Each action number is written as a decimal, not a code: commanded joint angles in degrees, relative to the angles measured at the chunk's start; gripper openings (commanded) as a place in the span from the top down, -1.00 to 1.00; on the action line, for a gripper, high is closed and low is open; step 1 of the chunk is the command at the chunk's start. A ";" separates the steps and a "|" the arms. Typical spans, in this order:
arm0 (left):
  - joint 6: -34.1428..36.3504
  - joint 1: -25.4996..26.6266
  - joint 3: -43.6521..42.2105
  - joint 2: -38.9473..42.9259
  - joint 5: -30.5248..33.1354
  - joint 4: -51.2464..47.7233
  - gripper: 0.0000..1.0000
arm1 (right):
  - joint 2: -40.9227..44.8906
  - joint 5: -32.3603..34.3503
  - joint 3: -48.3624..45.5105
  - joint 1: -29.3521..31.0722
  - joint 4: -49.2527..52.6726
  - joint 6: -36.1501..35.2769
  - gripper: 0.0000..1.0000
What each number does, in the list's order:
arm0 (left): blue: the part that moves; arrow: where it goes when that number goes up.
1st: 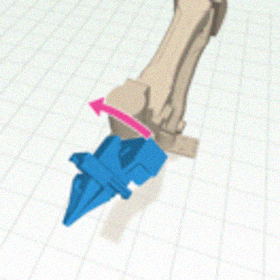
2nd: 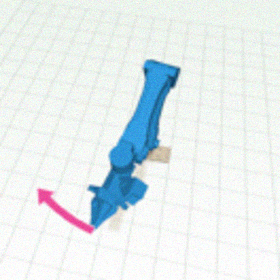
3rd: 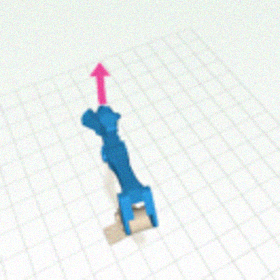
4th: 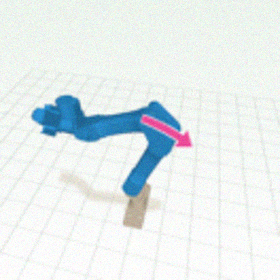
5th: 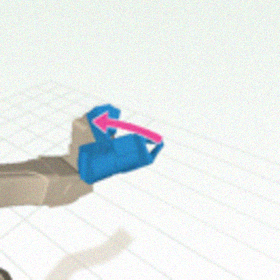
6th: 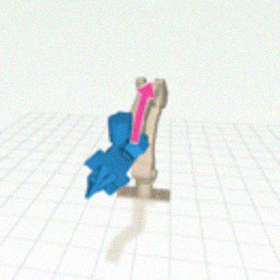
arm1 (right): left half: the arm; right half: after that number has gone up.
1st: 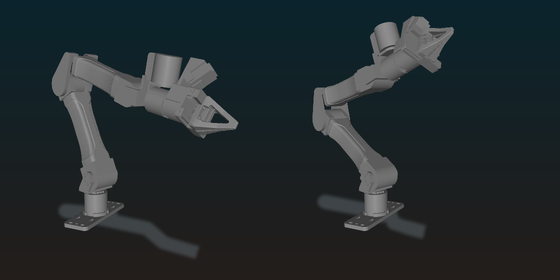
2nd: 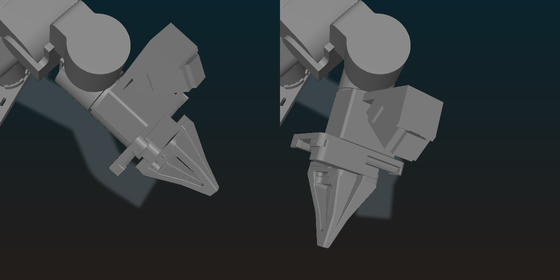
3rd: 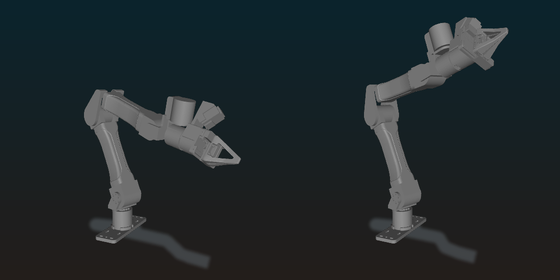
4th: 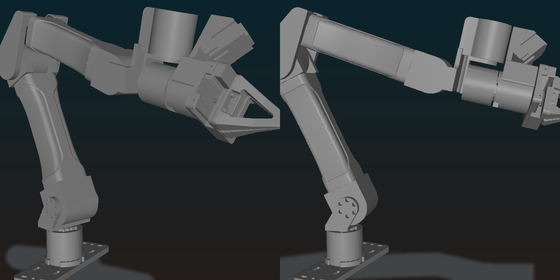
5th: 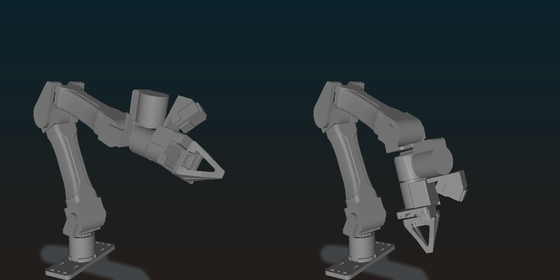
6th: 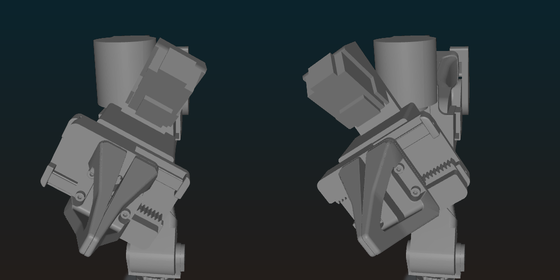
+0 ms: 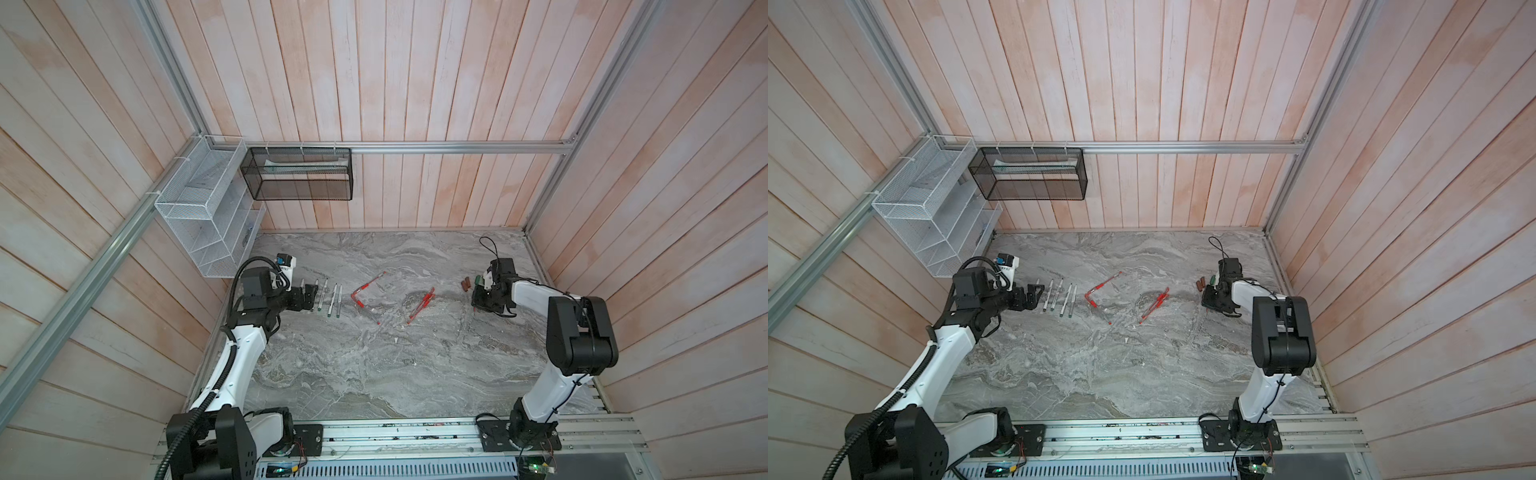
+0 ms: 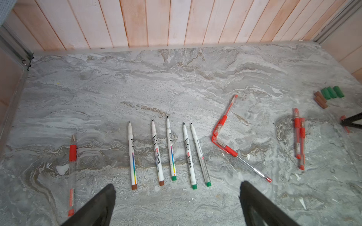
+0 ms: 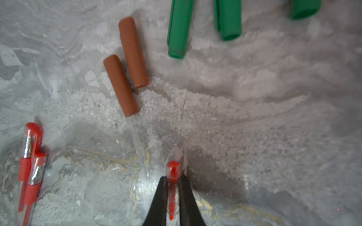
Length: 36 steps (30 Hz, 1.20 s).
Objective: Open the pen caps
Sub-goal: 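Open the left gripper on the pen while right lowers cap by brown caps, then move the right gripper over the two red gel pens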
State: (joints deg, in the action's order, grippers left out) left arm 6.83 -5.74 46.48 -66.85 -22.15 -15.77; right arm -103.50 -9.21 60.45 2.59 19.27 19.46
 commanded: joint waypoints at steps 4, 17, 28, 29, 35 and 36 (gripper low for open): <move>-1.01 0.54 -0.16 -0.53 -2.60 1.80 -1.00 | -3.36 2.40 0.96 1.19 2.07 -0.44 0.77; -1.45 0.38 0.46 -0.40 -2.61 1.37 -1.00 | 3.69 5.63 3.93 4.13 7.07 0.79 0.35; -2.06 0.41 0.75 -0.25 -3.87 0.74 -1.00 | 8.87 7.10 2.77 15.43 5.98 10.24 0.32; -2.08 0.40 1.22 -0.30 -3.52 0.26 -1.00 | 8.10 7.22 3.16 16.56 5.81 11.47 0.31; -1.92 0.49 0.56 0.77 -3.70 0.36 -1.00 | 2.35 8.76 6.18 20.78 2.25 14.70 0.20; -1.91 0.46 1.01 0.69 -3.24 -0.12 -1.00 | 1.24 8.89 7.09 20.92 2.32 15.13 0.20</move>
State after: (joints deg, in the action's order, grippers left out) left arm 4.86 -5.45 46.48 -67.18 -25.04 -15.44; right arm -99.57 -2.00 64.75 23.22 22.70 31.64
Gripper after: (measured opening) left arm 0.999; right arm 0.399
